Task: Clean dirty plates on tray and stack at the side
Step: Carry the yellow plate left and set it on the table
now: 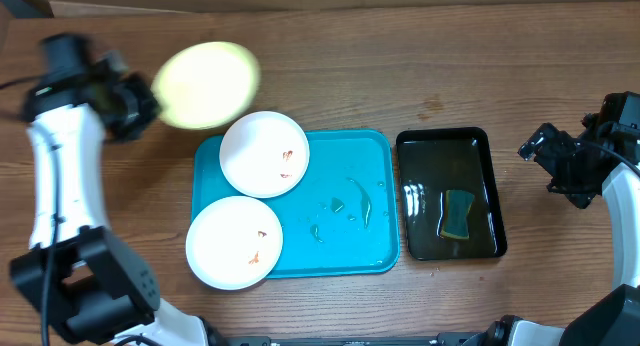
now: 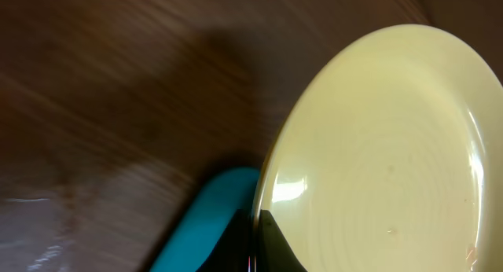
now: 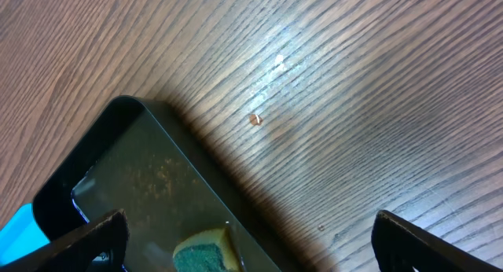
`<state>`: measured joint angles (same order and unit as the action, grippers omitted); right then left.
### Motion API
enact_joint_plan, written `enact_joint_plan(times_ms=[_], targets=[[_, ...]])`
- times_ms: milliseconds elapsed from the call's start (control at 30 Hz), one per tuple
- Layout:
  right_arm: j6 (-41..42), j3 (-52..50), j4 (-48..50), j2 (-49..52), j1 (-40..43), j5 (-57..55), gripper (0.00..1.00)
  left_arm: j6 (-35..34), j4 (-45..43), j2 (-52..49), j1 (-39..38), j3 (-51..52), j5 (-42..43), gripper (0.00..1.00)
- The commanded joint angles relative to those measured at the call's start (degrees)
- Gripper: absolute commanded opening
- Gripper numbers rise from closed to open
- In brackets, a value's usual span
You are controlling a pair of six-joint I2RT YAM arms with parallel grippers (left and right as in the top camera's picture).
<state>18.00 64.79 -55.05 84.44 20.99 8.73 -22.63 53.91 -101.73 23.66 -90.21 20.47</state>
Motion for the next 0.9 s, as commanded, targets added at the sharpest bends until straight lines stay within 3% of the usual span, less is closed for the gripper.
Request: enact_joint_plan(times_ms=[0, 333, 633, 667, 700, 733, 767, 867], targets=[[0.2, 0.9, 0.3, -0.4, 0.1, -0.3, 1.00, -1.2, 0.3, 1.7, 6.1, 1.5, -3.7, 0.04], [0.2, 0.9, 0.3, -0.4, 0.1, -0.3, 1.00, -2.2, -5.8, 1.7, 13.6, 11.2, -20.3, 0.04], [0.2, 0.9, 0.3, -0.4, 0.1, -0.3, 1.00, -3.8, -12.0, 1.7, 13.6, 17.2, -23.1, 0.04], [0.2, 0.9, 0.3, -0.4, 0.1, -0.3, 1.00, -3.8, -12.0, 1.7, 13.6, 17.2, -23.7, 0.08], [0.2, 0.9, 0.3, -0.4, 0.1, -0.3, 1.00, -3.8, -12.1, 1.7, 13.6, 17.2, -23.8, 0.39], [0.2, 0.9, 0.3, -0.4, 0.1, -0.3, 1.00, -3.8, -12.2, 1.7, 13.6, 17.2, -23.7, 0.82], [0.2, 0.9, 0.3, -0.4, 0.1, -0.3, 1.00, -3.8, -12.2, 1.7, 13.6, 17.2, -22.7, 1.00], [0.2, 0.9, 0.3, -0.4, 0.1, -0.3, 1.00, -3.3, -11.3, 1.8, 13.5, 16.0, -14.8, 1.00]])
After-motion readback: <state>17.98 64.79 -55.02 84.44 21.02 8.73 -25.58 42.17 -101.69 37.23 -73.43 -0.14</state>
